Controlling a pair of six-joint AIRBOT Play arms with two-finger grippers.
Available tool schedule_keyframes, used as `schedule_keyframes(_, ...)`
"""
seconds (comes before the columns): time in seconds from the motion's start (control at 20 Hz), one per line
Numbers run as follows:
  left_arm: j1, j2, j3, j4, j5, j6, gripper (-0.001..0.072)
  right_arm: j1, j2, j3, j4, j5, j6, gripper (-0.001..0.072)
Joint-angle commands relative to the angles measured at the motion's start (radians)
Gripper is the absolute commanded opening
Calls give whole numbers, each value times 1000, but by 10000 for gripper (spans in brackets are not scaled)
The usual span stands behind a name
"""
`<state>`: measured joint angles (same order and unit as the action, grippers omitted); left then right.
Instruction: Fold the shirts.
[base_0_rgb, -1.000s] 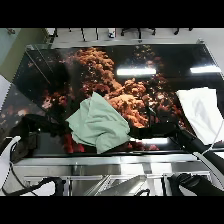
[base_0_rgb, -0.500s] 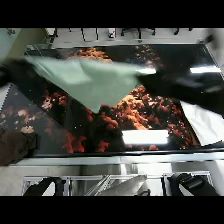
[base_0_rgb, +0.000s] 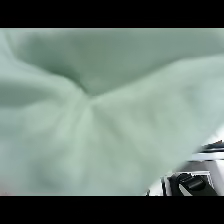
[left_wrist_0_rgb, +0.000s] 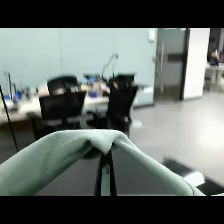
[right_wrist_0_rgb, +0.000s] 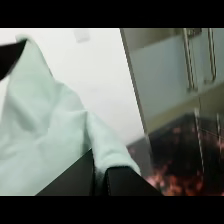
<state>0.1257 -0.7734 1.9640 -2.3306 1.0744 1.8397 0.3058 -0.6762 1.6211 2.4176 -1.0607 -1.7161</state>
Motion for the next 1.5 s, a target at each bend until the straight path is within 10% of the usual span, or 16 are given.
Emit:
schedule_keyframes(0.0, -3, -128, 24, -3, 248, -17, 16, 0, -19, -152, -28, -72, 41, 20)
schedule_keyframes(0.2, -152, -289, -199, 10, 325, -14, 16, 0, -42, -586, -28, 43, 40, 20)
schedule_keyframes(0.5, -416, -565, -658, 60, 99, 37, 16, -4, -140, -1158, -12, 368, 42, 21)
schedule_keyframes(0.95, -443, -891, -592, 55, 243, 37, 17, -211, -243, -1174, -14, 352, 20, 30)
schedule_keyframes(1.0, -441, -908, -568, 62, 280, 37, 88, -243, -241, -1161, -15, 320, -2, 54)
schedule_keyframes(1.1, -418, -927, -512, 60, 335, 24, 704, -310, -237, -1121, -16, 232, -29, 452)
schedule_keyframes(1.45, -225, -828, -551, 61, 375, 18, 707, -411, -127, -1042, -6, -63, -13, 469)
